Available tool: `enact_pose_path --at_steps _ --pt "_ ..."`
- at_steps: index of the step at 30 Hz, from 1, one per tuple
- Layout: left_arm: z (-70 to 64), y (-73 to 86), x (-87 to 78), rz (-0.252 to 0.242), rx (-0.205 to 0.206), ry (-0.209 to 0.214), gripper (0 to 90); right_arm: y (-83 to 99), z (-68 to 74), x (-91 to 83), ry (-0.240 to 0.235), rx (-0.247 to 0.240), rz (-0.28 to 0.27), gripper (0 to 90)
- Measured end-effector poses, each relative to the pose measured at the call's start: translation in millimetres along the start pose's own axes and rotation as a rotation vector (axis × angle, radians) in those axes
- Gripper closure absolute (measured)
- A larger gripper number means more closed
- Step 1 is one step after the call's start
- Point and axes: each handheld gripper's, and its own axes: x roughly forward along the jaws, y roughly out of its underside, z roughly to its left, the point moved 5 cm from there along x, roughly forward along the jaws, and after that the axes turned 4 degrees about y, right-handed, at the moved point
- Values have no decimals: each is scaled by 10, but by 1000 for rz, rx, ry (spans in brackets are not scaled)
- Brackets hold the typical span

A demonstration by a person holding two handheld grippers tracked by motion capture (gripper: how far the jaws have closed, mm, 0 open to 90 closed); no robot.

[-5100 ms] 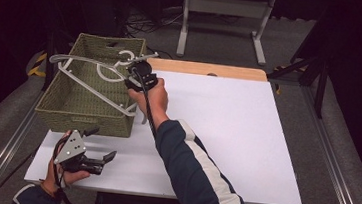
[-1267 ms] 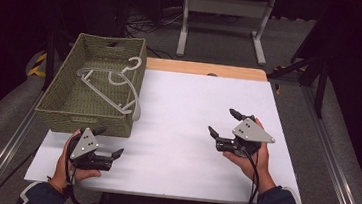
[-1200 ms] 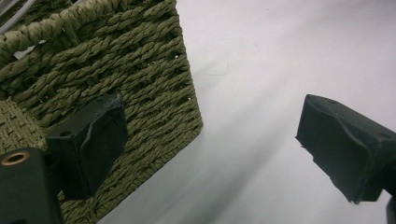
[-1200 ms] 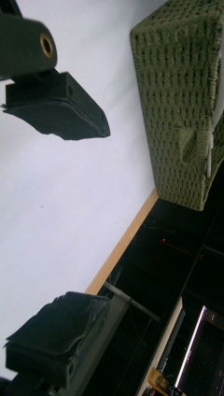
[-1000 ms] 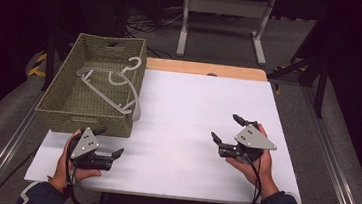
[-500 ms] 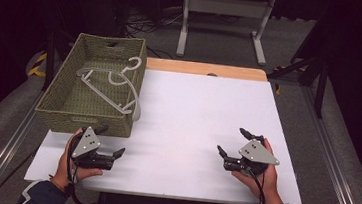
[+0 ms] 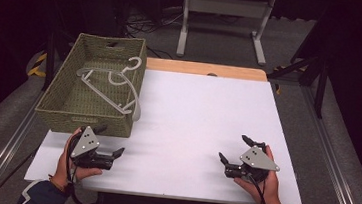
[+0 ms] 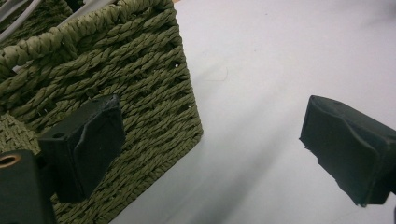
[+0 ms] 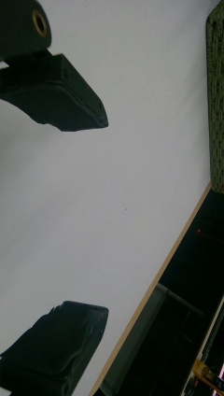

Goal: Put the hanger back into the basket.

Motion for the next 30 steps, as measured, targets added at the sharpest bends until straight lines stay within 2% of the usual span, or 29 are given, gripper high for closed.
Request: enact_pose_path --at_steps 18,20,25,30 --pt "-25 16 -31 5 13 -7 70 -22 7 22 -9 -9 -8 94" --pt "-26 20 -24 8 10 -8 70 -8 -10 34 12 -25 11 103" --pt "-25 21 -26 9 8 -10 71 -5 -40 28 11 1 4 106" --pt "-27 20 -24 13 12 -12 71 -8 -33 28 5 -6 -1 106"
